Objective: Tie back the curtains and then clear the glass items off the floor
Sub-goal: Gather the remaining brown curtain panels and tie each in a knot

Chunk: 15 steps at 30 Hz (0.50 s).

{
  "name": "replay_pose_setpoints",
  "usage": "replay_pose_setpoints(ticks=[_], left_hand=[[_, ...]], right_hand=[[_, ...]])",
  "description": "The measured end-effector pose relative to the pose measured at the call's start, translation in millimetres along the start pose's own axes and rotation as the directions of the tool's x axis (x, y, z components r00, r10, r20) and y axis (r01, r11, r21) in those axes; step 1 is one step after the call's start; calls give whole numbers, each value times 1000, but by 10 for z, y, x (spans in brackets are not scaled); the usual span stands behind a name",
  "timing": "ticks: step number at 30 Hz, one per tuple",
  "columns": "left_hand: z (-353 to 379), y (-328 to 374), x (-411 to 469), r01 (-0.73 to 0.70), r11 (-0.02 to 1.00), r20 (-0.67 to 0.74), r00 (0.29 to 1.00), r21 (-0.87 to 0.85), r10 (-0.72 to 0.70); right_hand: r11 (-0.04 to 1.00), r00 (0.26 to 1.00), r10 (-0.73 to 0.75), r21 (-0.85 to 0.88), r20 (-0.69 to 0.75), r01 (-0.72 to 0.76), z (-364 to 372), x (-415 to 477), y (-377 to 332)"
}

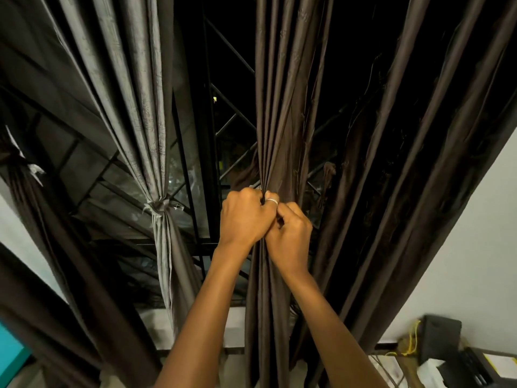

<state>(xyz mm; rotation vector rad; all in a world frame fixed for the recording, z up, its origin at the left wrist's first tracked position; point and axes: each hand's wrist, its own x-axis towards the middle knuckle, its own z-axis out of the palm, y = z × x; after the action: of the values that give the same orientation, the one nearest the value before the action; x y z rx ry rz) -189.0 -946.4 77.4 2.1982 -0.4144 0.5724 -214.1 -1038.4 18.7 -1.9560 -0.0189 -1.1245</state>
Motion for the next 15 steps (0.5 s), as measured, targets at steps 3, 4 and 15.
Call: replay_pose_setpoints(ticks=[3,4,15], left_hand=[[-14,-32,-16,-25,1000,4,1000,-13,26],[-16,-49,-17,-34,999,1,999,-17,34],[-41,-251,-34,-173,984,-57,984,-49,170]], right_hand=[[1000,1000,-5,-1,11,5,-29,-28,-33],[1000,1000,-11,4,28,11,-50,-24,-32],[946,955,240,180,174,-270,-385,460,-123]])
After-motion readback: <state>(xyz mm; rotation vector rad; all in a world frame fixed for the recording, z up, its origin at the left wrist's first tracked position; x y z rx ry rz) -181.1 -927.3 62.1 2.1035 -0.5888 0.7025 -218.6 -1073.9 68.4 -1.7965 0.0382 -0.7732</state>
